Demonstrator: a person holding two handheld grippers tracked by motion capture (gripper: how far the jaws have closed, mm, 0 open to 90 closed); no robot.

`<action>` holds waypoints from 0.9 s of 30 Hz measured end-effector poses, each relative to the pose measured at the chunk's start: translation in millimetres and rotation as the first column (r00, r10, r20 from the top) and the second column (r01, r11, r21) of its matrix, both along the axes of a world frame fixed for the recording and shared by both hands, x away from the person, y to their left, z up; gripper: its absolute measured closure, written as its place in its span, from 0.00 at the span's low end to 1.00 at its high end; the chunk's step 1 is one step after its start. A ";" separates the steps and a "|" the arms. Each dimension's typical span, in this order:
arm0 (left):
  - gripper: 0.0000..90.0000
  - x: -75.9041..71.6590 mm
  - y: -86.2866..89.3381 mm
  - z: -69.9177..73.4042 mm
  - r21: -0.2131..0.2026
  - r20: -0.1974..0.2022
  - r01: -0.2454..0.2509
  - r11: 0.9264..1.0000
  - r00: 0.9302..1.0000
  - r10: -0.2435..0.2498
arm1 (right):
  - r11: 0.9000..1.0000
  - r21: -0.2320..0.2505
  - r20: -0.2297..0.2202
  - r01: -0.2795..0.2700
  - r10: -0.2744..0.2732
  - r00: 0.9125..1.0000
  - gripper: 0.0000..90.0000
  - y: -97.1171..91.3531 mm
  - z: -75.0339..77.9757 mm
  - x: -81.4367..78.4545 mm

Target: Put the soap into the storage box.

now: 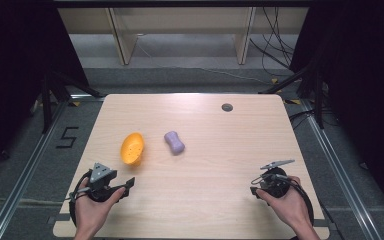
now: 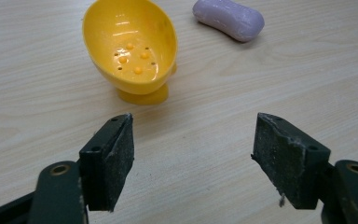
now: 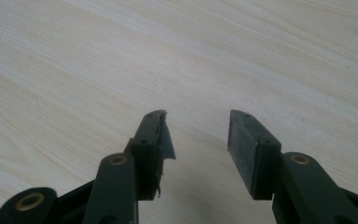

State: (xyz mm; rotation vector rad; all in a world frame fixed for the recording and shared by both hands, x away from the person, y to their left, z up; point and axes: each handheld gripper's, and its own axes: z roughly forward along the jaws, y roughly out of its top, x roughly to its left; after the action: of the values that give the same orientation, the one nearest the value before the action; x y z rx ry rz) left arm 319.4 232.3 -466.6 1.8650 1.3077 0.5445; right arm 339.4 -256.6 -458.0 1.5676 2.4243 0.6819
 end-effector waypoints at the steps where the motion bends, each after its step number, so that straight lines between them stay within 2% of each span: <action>1: 0.32 0.4 -1.2 1.2 -0.014 0.001 -0.011 1.000 1.000 0.011 | 1.000 -0.002 -0.001 0.021 -0.021 1.000 0.63 1.4 -0.7 0.2; 2: 0.32 1.1 -1.2 2.2 -0.015 0.002 -0.008 1.000 1.000 0.008 | 1.000 -0.007 0.011 -0.005 0.005 1.000 0.63 0.2 -1.7 0.3; 4: 0.32 2.4 -1.2 5.6 0.007 -0.003 0.002 1.000 1.000 -0.002 | 1.000 0.001 0.000 0.010 -0.010 1.000 0.63 1.9 -0.6 -0.4; 5: 0.32 2.8 -2.7 5.6 -0.004 0.006 -0.009 1.000 1.000 0.009 | 1.000 0.003 -0.012 0.015 -0.015 1.000 0.63 2.4 0.2 -1.3; 7: 0.32 2.2 -0.7 5.7 0.025 -0.004 0.004 1.000 1.000 -0.003 | 1.000 0.002 -0.012 0.000 0.000 1.000 0.63 2.0 0.3 -1.2; 8: 0.32 2.3 -2.8 3.3 -0.010 0.009 -0.011 1.000 1.000 0.011 | 1.000 0.002 0.004 -0.014 0.014 1.000 0.63 1.3 -0.7 -0.1; 10: 0.33 1.9 -0.6 1.5 -0.004 0.010 -0.007 1.000 1.000 0.007 | 1.000 -0.009 -0.007 -0.017 0.017 1.000 0.63 2.0 -0.6 -1.0; 11: 0.33 2.4 -0.5 0.9 -0.015 0.010 -0.009 1.000 1.000 0.009 | 1.000 -0.011 -0.002 -0.022 0.022 1.000 0.63 2.2 -1.2 -0.5; 12: 0.33 2.1 -0.7 2.6 -0.011 0.005 -0.013 1.000 1.000 0.014 | 1.000 -0.002 -0.006 -0.002 0.002 1.000 0.63 3.6 -1.2 -0.5; 13: 0.33 3.3 -1.1 3.9 -0.020 0.010 -0.008 1.000 1.000 0.008 | 1.000 -0.011 0.005 -0.004 0.004 1.000 0.63 3.7 -2.6 0.2; 14: 0.33 3.8 -1.9 7.2 -0.010 0.016 -0.004 1.000 1.000 0.004 | 1.000 -0.013 0.006 -0.005 0.006 1.000 0.63 4.0 -2.3 0.3; 16: 0.35 6.3 -6.1 12.8 -0.014 0.006 -0.003 1.000 1.000 0.003 | 1.000 -0.017 0.006 -0.025 0.026 1.000 0.63 4.2 -1.0 -0.4; 17: 0.36 8.7 -7.4 16.1 0.010 -0.004 0.011 1.000 1.000 -0.011 | 1.000 -0.018 0.000 -0.025 0.025 1.000 0.63 4.7 -0.8 -0.6; 18: 0.36 12.2 -10.6 18.3 0.004 -0.016 0.021 1.000 1.000 -0.021 | 1.000 -0.016 0.006 -0.026 0.026 1.000 0.63 4.8 -1.5 0.1; 19: 0.36 16.0 -12.8 21.5 0.028 -0.039 0.042 0.999 0.998 -0.041 | 1.000 -0.009 -0.015 -0.005 0.005 1.000 0.62 6.7 0.4 -1.2; 20: 0.36 20.3 -16.9 24.2 0.027 -0.054 0.051 0.998 0.997 -0.049 | 1.000 -0.008 -0.005 -0.016 0.016 1.000 0.62 6.3 -0.3 -0.3; 21: 0.36 25.2 -19.6 28.4 0.057 -0.075 0.072 0.996 0.995 -0.068 | 1.000 -0.009 -0.009 -0.013 0.013 1.000 0.62 6.4 -0.2 -0.3; 22: 0.37 30.2 -24.9 31.2 0.049 -0.073 0.071 0.996 0.995 -0.067 | 1.000 -0.007 -0.013 -0.001 0.001 1.000 0.62 7.4 0.6 -1.2; 23: 0.37 35.7 -31.4 34.0 0.033 -0.071 0.059 0.998 0.996 -0.057 | 1.000 -0.024 0.009 -0.015 0.015 1.000 0.62 5.4 -1.6 -0.1; 24: 0.37 41.3 -34.6 38.2 0.052 -0.090 0.081 0.995 0.993 -0.076 | 1.000 -0.024 0.009 -0.015 0.015 1.000 0.62 5.4 -1.6 -0.1; 26: 0.38 52.7 -46.1 43.1 0.034 -0.095 0.078 0.996 0.993 -0.074 | 1.000 -0.017 0.011 -0.010 0.010 1.000 0.62 5.6 -2.0 -0.3; 27: 0.38 60.3 -51.9 46.5 0.038 -0.110 0.099 0.994 0.989 -0.095 | 1.000 -0.011 0.009 -0.014 0.015 1.000 0.62 5.4 -1.9 -0.4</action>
State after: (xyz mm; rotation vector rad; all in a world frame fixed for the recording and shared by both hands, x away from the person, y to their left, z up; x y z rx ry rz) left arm 379.6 180.4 -420.1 2.0070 1.2759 0.4293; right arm 339.0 -251.2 -459.9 1.5410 2.4312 0.6750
